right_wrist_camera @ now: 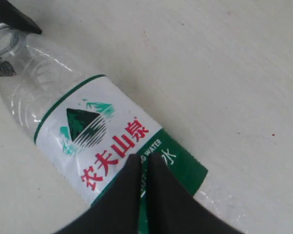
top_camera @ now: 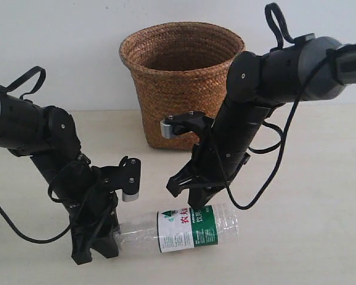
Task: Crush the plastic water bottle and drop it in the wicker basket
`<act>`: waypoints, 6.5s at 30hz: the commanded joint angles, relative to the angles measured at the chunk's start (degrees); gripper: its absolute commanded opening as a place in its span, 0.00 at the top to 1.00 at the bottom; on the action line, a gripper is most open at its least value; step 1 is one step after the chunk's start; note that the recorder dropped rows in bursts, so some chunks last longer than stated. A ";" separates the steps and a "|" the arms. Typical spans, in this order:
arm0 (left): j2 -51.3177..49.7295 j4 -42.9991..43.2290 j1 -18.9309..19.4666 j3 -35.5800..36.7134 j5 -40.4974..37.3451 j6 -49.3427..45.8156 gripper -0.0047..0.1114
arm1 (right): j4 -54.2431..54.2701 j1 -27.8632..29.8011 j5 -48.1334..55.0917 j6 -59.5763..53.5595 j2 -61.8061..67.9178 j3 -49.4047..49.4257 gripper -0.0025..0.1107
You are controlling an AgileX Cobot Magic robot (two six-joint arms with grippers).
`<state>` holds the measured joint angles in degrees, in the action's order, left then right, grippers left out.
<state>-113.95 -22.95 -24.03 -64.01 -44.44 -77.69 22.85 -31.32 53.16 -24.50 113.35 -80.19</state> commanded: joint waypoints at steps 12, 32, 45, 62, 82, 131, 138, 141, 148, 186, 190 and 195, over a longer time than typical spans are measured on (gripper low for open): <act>-0.40 5.74 -0.63 -0.22 4.30 3.35 0.93 | -0.72 -0.17 5.68 0.17 -2.77 -2.53 0.98; 5.63 12.06 -2.60 -0.22 6.05 3.06 0.93 | -5.74 -2.89 2.38 0.65 -1.85 -2.42 0.98; 2.43 11.43 -4.61 -0.22 7.39 4.13 0.93 | -5.14 -4.25 4.58 1.90 -4.77 -1.86 0.98; 0.96 11.66 -4.61 -0.22 7.64 5.47 0.93 | -5.04 -5.27 0.82 2.07 -2.31 0.81 0.98; 0.96 11.87 -4.61 -0.22 6.58 5.46 0.93 | -6.88 -5.17 -3.90 2.16 11.37 0.07 0.98; 0.96 11.34 -4.61 -0.12 3.53 6.11 0.93 | -1.31 2.74 11.15 3.01 -4.10 -8.45 0.98; 0.58 8.87 -4.61 -0.12 2.64 5.73 0.93 | -11.07 -0.54 1.11 2.47 -2.68 -0.59 0.98; -1.05 8.87 -4.61 -0.12 2.49 5.64 0.93 | -11.70 -0.54 -2.33 0.36 -2.81 5.09 0.98; -3.34 8.58 -4.61 -0.56 2.80 5.89 0.93 | -10.13 -0.54 -2.90 -0.51 -2.53 6.67 0.98; 1.43 14.26 -4.61 -1.31 10.11 17.34 0.93 | -9.69 1.14 3.46 -0.95 -16.08 5.88 0.98; 2.56 22.27 -5.98 -1.31 10.94 26.24 0.93 | -8.55 1.14 3.16 0.49 -15.34 6.48 0.98; 2.54 35.37 -11.76 -0.65 11.35 37.52 0.93 | -6.38 1.03 -0.22 -1.59 -10.73 6.96 0.98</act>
<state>-111.78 7.25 -33.62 -65.54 -33.85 -44.56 16.78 -30.49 53.92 -25.27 101.50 -73.56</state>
